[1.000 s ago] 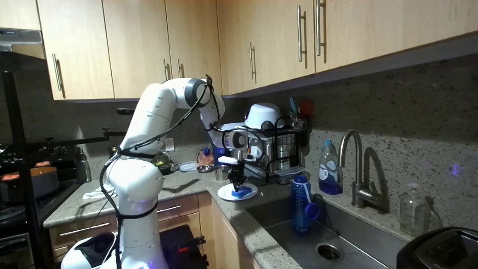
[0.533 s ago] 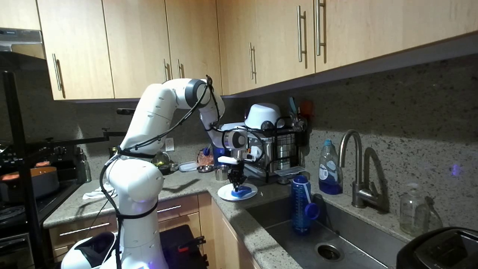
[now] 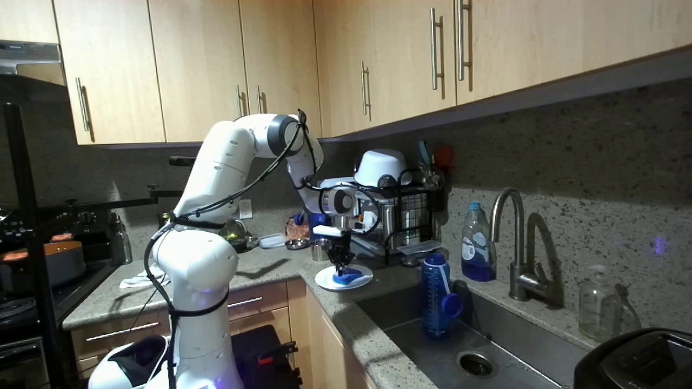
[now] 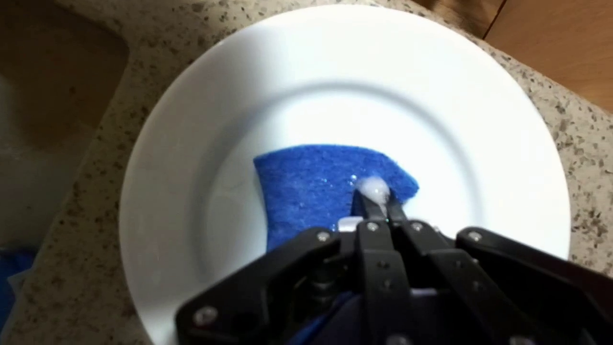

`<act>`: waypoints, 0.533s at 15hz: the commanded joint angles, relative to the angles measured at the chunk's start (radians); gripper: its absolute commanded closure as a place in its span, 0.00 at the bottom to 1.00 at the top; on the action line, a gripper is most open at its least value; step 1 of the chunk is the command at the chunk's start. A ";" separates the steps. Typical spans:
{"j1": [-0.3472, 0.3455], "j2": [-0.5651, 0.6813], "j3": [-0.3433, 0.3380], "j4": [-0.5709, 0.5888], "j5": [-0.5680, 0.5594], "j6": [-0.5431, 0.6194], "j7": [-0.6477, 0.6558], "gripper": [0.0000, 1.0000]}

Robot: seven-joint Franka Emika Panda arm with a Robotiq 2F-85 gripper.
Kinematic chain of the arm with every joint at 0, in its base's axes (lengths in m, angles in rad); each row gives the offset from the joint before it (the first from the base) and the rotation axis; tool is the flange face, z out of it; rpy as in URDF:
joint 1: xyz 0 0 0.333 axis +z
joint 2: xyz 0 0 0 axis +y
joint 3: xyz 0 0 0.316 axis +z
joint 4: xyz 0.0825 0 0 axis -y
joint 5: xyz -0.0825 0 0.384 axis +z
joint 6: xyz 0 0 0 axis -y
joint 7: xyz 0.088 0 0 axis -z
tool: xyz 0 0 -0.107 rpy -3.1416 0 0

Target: Use the close to wipe the plate

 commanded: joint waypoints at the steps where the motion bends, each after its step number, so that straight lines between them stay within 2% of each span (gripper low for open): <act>1: 0.026 0.004 0.000 0.030 -0.018 -0.033 0.001 0.99; 8: 0.058 0.012 0.001 0.048 -0.036 -0.049 0.000 0.99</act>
